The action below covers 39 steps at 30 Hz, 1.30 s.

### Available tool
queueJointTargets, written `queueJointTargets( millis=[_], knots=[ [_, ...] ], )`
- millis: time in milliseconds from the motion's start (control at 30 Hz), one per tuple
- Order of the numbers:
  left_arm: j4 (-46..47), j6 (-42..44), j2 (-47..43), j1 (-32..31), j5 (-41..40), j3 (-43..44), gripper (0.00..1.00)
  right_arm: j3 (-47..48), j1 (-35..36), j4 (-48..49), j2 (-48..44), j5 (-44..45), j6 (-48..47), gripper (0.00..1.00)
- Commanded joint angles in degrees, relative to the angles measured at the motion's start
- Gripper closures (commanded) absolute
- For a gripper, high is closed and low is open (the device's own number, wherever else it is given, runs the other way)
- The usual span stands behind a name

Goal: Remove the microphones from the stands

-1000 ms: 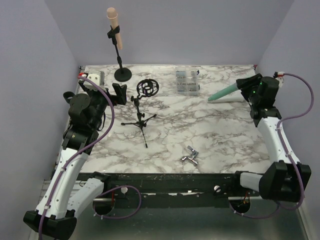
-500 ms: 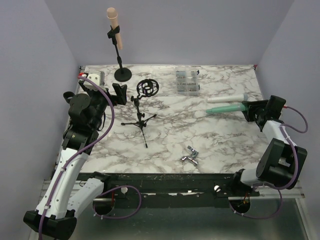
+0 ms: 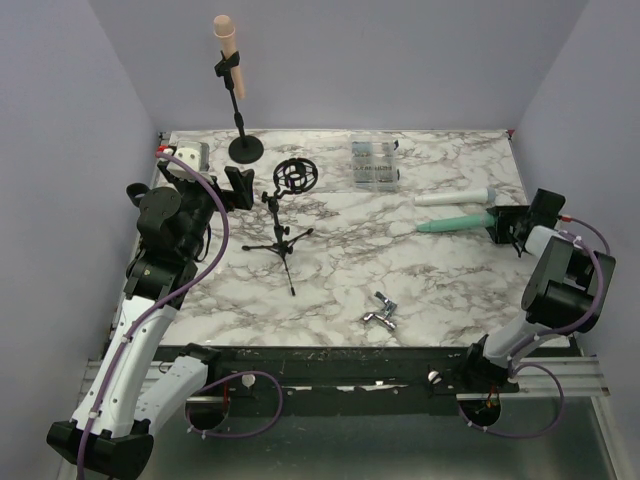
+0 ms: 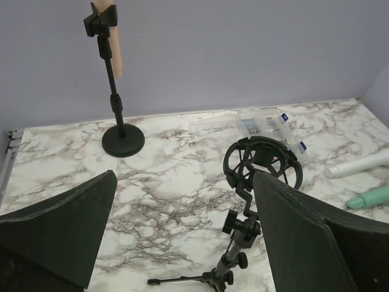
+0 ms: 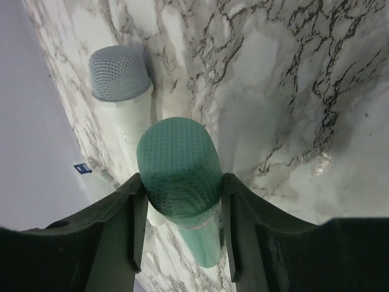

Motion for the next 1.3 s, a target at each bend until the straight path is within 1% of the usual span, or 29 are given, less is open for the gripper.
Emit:
queueJointTargets(
  millis=[0, 167, 233, 333, 567, 667, 733, 800, 833, 867, 967, 1000, 1033, 1167, 1200, 1267],
  knots=[
    [0.2, -0.5, 0.0, -0.3, 1.0, 0.4, 0.02, 0.4, -0.4, 3.8, 4.5, -2.5, 2.0, 0.9],
    [0.1, -0.5, 0.2, -0.3, 1.0, 0.5, 0.01, -1.0, -0.4, 6.4, 5.6, -2.3, 2.6, 0.84],
    [0.1, -0.5, 0.1, -0.3, 1.0, 0.5, 0.02, -1.0, -0.4, 6.5, 6.3, -2.5, 2.4, 0.78],
    [0.2, -0.7, 0.1, -0.3, 0.9, 0.5, 0.01, -1.3, -0.4, 7.6, 6.9, -3.7, 2.3, 0.66],
    [0.0, -0.5, 0.0, -0.3, 1.0, 0.6, 0.02, -3.5, -0.4, 9.7, 6.6, -4.5, 3.9, 0.5],
    [0.0, -0.6, -0.1, -0.3, 0.9, 0.5, 0.02, -3.9, -0.4, 9.7, 6.3, -4.2, 3.6, 0.45],
    [0.0, -0.7, 0.0, -0.3, 0.9, 0.6, 0.01, -4.2, -0.4, 10.2, 6.0, -4.7, 3.0, 0.39],
    [-0.1, -0.8, -0.1, -0.3, 1.0, 0.6, 0.02, -4.4, -0.4, 10.6, 5.7, -4.9, 2.6, 0.29],
    [-0.1, -0.8, -0.1, -0.3, 1.0, 0.6, 0.02, -4.7, -0.5, 10.6, 5.5, -4.7, 2.5, 0.26],
    [-0.1, -0.9, -0.2, -0.3, 1.0, 0.6, 0.02, -4.9, -0.4, 10.6, 5.2, -4.5, 2.4, 0.22],
    [-0.1, -0.8, -0.4, -0.3, 0.9, 0.6, 0.01, -5.2, -0.4, 10.9, 4.5, -5.3, 1.8, 0.18],
    [-0.1, -0.8, -0.5, -0.3, 0.9, 0.6, 0.01, -5.2, -0.4, 10.8, 4.0, -5.5, 1.6, 0.15],
    [-0.1, -0.9, -0.5, -0.3, 1.0, 0.6, 0.02, -5.3, -0.4, 10.6, 3.7, -5.8, 1.5, 0.15],
    [-0.1, -1.0, -0.6, -0.3, 1.0, 0.7, 0.01, -5.8, -0.3, 9.6, 0.5, -6.0, -0.1, 0.08],
    [-0.1, -1.1, -0.6, -0.3, 2.3, 0.7, 0.02, -6.0, -0.3, 9.1, -0.5, -6.1, -0.6, 0.05],
    [-0.2, -1.2, -0.6, -0.3, 2.5, 0.8, 0.01, -6.1, -0.3, 8.1, -2.3, -6.0, -1.9, 0.03]
  ],
)
